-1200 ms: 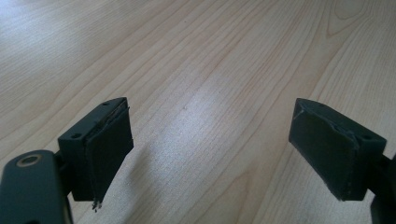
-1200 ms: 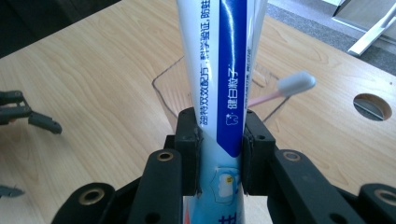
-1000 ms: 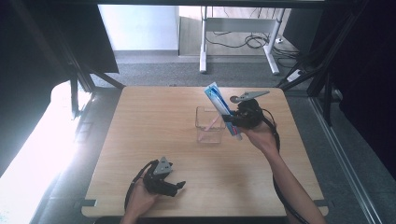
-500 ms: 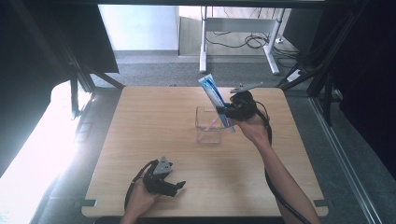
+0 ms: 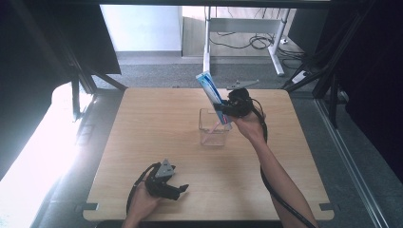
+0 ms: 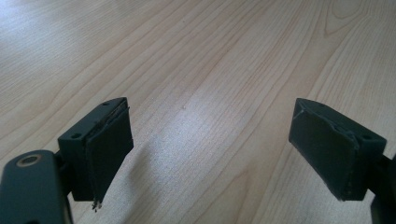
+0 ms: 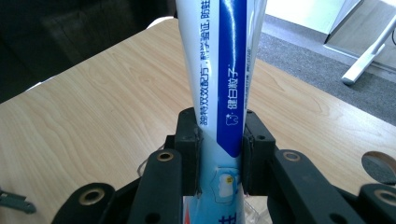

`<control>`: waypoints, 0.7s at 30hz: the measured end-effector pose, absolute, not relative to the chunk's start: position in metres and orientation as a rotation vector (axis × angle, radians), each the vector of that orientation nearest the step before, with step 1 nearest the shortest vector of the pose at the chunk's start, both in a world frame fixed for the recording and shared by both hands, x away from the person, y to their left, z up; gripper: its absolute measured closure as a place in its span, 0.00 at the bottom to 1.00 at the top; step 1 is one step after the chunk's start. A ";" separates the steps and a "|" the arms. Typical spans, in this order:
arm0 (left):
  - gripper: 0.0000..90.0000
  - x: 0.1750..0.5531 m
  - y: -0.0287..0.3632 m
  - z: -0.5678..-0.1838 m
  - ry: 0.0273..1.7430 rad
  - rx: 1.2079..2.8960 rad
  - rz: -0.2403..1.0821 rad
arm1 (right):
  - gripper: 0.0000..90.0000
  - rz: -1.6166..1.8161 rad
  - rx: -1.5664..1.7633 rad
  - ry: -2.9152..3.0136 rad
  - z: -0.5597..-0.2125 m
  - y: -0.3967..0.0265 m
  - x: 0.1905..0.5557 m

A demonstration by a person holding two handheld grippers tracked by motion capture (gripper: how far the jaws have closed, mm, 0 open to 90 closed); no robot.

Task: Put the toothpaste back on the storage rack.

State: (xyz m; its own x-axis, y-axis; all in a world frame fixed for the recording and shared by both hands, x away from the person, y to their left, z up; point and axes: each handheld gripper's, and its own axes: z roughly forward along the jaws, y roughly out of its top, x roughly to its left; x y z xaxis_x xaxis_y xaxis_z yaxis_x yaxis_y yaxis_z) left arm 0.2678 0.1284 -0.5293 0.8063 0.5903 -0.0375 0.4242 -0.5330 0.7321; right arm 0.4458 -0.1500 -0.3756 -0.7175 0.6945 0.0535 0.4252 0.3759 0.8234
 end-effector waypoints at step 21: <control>0.15 0.268 0.129 -0.531 0.739 2.222 0.269 | 0.81 1.259 0.957 2.333 -0.412 -0.134 0.464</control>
State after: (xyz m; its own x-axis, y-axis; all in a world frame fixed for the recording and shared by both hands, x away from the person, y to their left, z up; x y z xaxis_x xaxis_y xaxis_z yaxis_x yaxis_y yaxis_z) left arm 0.2678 0.1286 -0.5310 0.8100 0.5852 -0.0378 0.4242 -0.5402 0.7268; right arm 0.4635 -0.1335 -0.4122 -0.7237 0.6894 0.0327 0.4057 0.3866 0.8282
